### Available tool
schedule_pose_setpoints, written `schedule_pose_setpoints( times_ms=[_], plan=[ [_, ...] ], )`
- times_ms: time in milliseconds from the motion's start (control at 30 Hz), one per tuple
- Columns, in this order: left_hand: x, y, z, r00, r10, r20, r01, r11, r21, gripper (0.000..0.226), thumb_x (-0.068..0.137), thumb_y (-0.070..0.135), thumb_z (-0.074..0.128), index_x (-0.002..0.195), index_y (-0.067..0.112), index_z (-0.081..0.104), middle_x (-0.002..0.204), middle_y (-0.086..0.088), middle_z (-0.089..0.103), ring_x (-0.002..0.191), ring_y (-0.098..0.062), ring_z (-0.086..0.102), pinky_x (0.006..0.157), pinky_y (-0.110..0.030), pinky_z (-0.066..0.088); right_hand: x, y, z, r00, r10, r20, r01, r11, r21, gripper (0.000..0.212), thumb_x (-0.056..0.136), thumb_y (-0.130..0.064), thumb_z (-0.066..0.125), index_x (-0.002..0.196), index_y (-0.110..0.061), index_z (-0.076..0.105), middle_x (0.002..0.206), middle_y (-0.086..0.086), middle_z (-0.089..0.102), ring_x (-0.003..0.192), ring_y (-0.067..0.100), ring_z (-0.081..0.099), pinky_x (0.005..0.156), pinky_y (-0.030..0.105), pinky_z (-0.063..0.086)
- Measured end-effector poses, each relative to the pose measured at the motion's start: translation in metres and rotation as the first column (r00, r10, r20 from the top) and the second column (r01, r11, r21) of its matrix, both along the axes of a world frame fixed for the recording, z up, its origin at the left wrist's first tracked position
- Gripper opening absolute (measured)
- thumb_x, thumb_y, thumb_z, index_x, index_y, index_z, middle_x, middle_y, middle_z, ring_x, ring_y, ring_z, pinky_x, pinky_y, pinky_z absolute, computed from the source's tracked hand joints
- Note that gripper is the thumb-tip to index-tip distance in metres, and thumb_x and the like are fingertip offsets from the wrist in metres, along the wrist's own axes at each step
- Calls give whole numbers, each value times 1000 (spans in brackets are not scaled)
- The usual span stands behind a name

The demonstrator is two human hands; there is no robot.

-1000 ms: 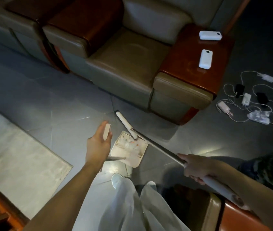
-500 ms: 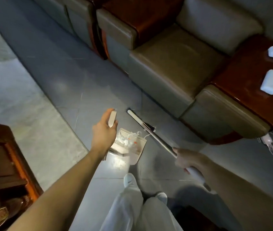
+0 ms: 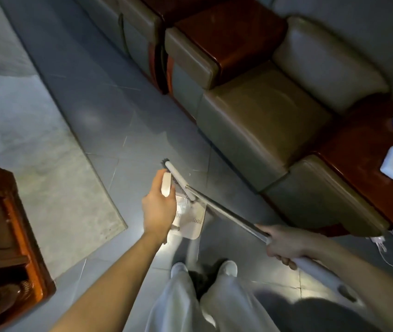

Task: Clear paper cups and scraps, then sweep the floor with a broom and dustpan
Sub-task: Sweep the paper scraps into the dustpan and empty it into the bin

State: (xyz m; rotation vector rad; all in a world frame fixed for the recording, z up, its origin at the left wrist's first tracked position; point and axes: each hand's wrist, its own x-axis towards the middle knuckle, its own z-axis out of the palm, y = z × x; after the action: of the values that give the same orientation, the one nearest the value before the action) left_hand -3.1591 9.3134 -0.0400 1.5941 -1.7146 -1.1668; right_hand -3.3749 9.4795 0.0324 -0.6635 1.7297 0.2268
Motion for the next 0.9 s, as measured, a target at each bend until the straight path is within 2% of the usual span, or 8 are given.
schedule_pose_setpoints(
  times_ms=[133, 267, 433, 600, 700, 767, 833, 900],
  plan=[
    [-5, -14, 4, 997, 67, 23, -68, 997, 24, 33, 98, 24, 52, 131, 32, 49, 77, 13, 56, 62, -3, 57, 49, -1, 39, -19, -44, -9, 994, 47, -99, -51, 998, -42, 79, 88, -10, 48, 153, -36, 10, 82, 10, 62, 61, 19, 58, 51, 26, 49],
    [-23, -34, 6, 988, 143, 51, -144, 989, 19, 39, 98, 24, 53, 136, 30, 46, 94, 9, 55, 65, 0, 51, 48, 3, 36, -44, -97, -38, 986, 57, -155, -67, 996, -55, 84, 85, -3, 48, 151, -40, 13, 78, 15, 60, 51, 20, 56, 44, 24, 46],
    [-53, -61, 9, 983, 169, 78, -172, 985, 32, 36, 98, 25, 53, 134, 31, 49, 75, 10, 57, 58, -8, 54, 49, 0, 37, -58, -152, -72, 908, 357, -219, -371, 929, -22, 70, 90, -8, 43, 152, -25, 16, 74, 7, 52, 55, 21, 58, 45, 28, 50],
    [-72, -94, 7, 975, 208, 75, -211, 977, 31, 30, 97, 30, 55, 126, 37, 50, 84, 7, 62, 63, -12, 58, 56, -18, 44, -74, -167, -75, 854, 520, -26, -517, 853, 77, 65, 86, -13, 48, 148, -22, 30, 84, 10, 62, 55, 14, 57, 39, 20, 44],
    [-75, -107, 7, 970, 228, 82, -231, 973, 20, 31, 97, 31, 54, 126, 39, 50, 86, 7, 63, 60, -9, 58, 53, -15, 43, -107, -186, -51, 850, 525, 32, -526, 848, 66, 77, 83, -13, 52, 149, -36, 20, 80, 7, 59, 54, 14, 58, 43, 23, 48],
    [-73, -116, 12, 965, 251, 70, -252, 968, -1, 33, 97, 32, 55, 122, 51, 47, 81, 15, 62, 61, -5, 60, 48, -11, 44, -126, -206, -36, 874, 483, 51, -486, 872, 58, 83, 82, -8, 50, 149, -42, 16, 78, 9, 62, 53, 15, 56, 45, 25, 49],
    [-71, -128, 18, 958, 278, 69, -276, 961, -30, 39, 96, 31, 55, 111, 65, 42, 80, 20, 60, 64, -3, 61, 48, -14, 48, -137, -231, -22, 881, 468, 71, -471, 882, 36, 83, 84, -6, 49, 150, -41, 14, 75, 10, 61, 50, 13, 53, 44, 24, 47],
    [-68, -145, 24, 939, 329, 101, -326, 944, -45, 39, 96, 32, 55, 113, 64, 40, 80, 19, 60, 60, -11, 61, 51, -21, 52, -141, -261, -11, 879, 471, 69, -472, 881, 3, 82, 87, -6, 48, 151, -40, 12, 76, 10, 60, 50, 12, 51, 43, 23, 45]
  ],
)
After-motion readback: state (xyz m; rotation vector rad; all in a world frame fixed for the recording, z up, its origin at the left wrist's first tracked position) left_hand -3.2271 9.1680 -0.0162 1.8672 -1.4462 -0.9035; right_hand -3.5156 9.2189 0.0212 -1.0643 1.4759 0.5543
